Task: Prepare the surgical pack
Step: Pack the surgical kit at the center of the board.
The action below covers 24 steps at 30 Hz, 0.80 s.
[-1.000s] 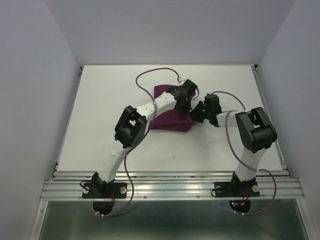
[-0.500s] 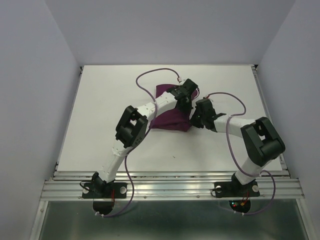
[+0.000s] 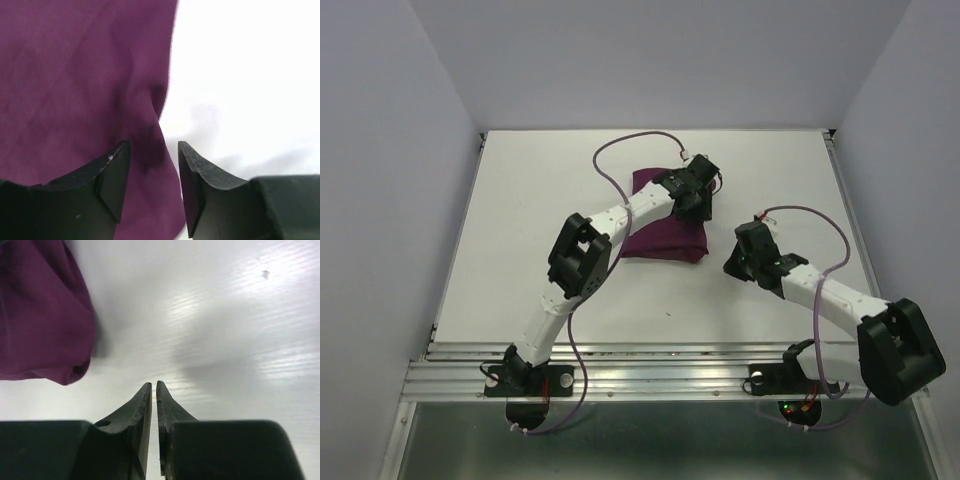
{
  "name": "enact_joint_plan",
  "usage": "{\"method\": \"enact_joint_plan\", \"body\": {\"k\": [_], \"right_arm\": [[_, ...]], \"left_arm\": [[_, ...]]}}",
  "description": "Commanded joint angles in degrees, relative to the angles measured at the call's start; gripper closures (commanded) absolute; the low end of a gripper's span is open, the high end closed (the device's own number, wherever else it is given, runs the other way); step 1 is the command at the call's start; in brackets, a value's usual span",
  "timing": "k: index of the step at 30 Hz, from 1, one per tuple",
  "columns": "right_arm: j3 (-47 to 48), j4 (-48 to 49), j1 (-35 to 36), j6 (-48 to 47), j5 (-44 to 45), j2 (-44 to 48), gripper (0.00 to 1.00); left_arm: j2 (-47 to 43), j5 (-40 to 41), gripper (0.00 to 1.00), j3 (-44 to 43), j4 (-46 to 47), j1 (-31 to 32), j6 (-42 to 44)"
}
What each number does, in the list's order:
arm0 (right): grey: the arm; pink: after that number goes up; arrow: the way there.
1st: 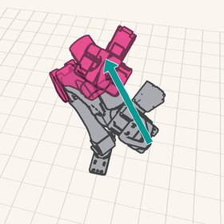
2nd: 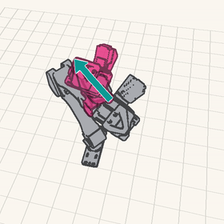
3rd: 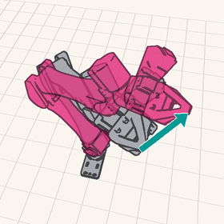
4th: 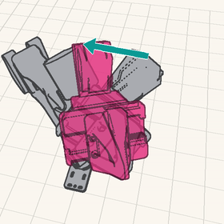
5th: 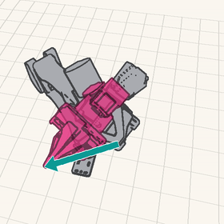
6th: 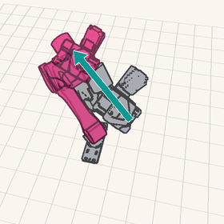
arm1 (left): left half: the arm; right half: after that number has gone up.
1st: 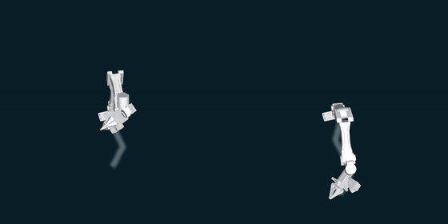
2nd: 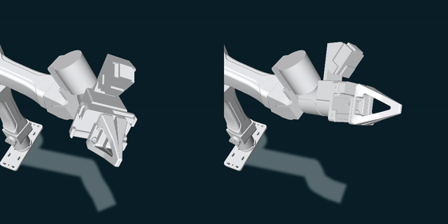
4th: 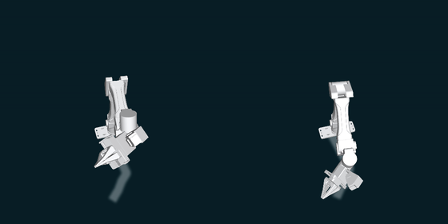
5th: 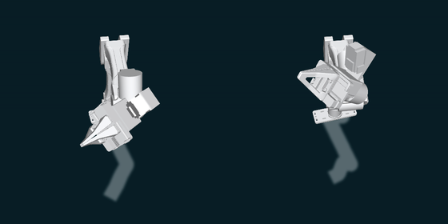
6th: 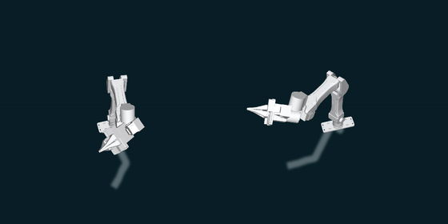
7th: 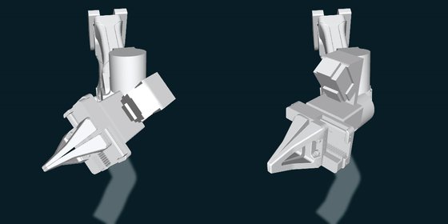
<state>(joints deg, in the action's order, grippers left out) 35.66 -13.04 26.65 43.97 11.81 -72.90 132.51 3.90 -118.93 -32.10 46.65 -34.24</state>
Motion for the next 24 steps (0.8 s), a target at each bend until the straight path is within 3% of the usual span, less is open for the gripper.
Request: {"method": "enact_joint_plan", "body": {"k": [1, 6, 10, 11, 12, 21, 24], "right_arm": [[-2.8, -1.4, -1.9, 0.7, 2.7, 6.6, 0.85], [-2.3, -1.6, -1.9, 2.3, 0.0, 6.5, 0.86], [-2.4, -1.7, -1.9, 3.0, -1.2, 7.1, 0.86], [-2.4, -2.0, -1.9, 3.0, -1.4, 7.9, 0.86], [-2.3, -3.0, -1.9, 3.0, -1.4, 8.5, 0.86], [-0.4, -10.9, -1.9, 1.9, 1.6, 15.9, 0.85], [0.8, -14.0, -1.9, 1.5, 3.4, 17.5, 0.71]], "left_arm": [[-12.1, 1.4, 0.45, 1.9, -2.4, 1.9, 3.2], [-17.0, 0.7, 0.48, 11.3, 1.2, 2.6, 2.6], [-17.7, 0.3, 0.77, 17.7, 5.0, 2.9, 1.8], [-17.0, 0.8, 0.95, 19.0, 6.3, 2.8, 1.5], [-16.4, 1.1, 1.00, 19.4, 6.9, 2.8, 1.5], [-10.0, -0.7, 1.00, 19.0, 6.9, 3.8, 2.1], [-13.8, 0.4, 1.00, 17.8, 3.5, 4.7, 2.4]]}}
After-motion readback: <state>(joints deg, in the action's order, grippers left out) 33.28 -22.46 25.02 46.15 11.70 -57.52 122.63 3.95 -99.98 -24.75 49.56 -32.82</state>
